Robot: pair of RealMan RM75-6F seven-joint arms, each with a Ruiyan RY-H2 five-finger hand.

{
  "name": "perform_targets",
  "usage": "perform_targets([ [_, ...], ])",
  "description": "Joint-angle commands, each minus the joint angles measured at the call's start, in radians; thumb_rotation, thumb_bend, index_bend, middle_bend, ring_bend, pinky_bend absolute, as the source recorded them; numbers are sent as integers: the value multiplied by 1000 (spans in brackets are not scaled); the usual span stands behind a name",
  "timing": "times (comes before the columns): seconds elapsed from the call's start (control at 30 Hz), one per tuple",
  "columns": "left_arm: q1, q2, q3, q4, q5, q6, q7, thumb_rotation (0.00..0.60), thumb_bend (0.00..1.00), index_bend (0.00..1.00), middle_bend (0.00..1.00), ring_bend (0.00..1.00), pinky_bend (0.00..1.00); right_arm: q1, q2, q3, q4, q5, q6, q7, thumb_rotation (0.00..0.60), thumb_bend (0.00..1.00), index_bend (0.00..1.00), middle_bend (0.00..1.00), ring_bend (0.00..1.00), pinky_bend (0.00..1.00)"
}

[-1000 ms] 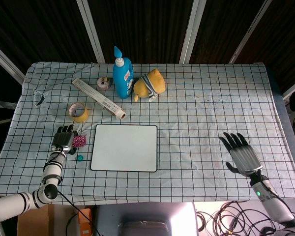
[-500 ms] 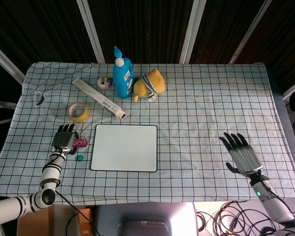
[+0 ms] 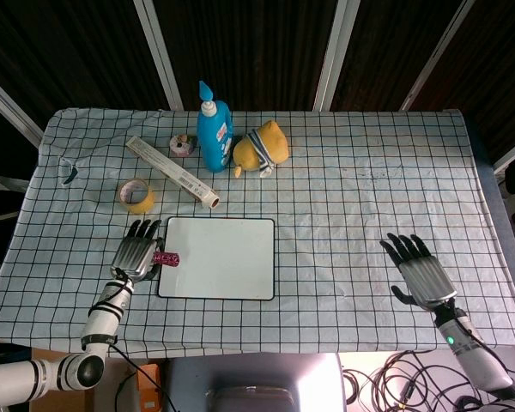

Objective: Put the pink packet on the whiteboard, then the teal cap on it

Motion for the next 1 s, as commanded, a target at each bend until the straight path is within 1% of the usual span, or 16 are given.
perform_targets([
  [0.03,-17,-69,-11,10,14,21,35,600,357,455,55,0,1,-4,6,-6,7,-5,0,17,600,255,0,0,0,4],
  [0.23,-35,-162,-5,54,23,22,86,600,357,404,55,0,3,-13,24,-12,19,-23,9,69,600,255,0,0,0,4],
  [0.3,-35,-182,-4,69,24,24,94,600,358,353,53,0,3,-16,29,-14,23,-32,16,82,600,255,0,0,0,4],
  [0.4,-34,-186,-5,73,25,25,95,600,358,296,51,0,3,-17,31,-14,25,-35,18,87,600,255,0,0,0,4],
  [0.47,-32,-189,-6,75,25,25,95,600,357,226,46,0,3,-19,32,-14,27,-36,20,93,600,255,0,0,0,5],
  [0.53,-29,-190,-9,71,27,24,88,600,353,122,36,0,3,-21,34,-14,33,-36,21,103,600,255,0,0,0,4],
  [0.57,-27,-186,-10,64,30,22,83,600,351,89,31,0,3,-21,34,-14,36,-35,19,106,600,255,0,0,0,5],
  [0.63,-14,-158,-5,19,57,29,64,600,349,73,27,0,3,-18,27,-15,42,-34,11,104,600,255,0,0,0,5],
  [0.73,5,-122,10,-37,88,44,52,600,345,71,24,0,3,-14,18,-11,46,-29,6,101,600,255,0,0,0,4],
  [0.8,20,-98,27,-68,126,63,45,600,344,84,23,0,3,-12,12,-9,45,-25,3,99,600,255,0,0,0,5],
  [0.9,53,-55,53,-106,178,109,36,600,348,181,25,0,7,-12,6,-11,41,-28,4,87,600,255,0,0,0,5],
  [0.97,79,-32,63,-119,194,132,14,600,355,245,30,0,26,-14,3,-14,38,-34,9,77,600,254,0,0,0,5],
  [1.0,95,-17,72,-120,196,131,-7,600,357,263,32,0,33,-15,0,-15,35,-36,12,72,600,254,0,0,0,5],
])
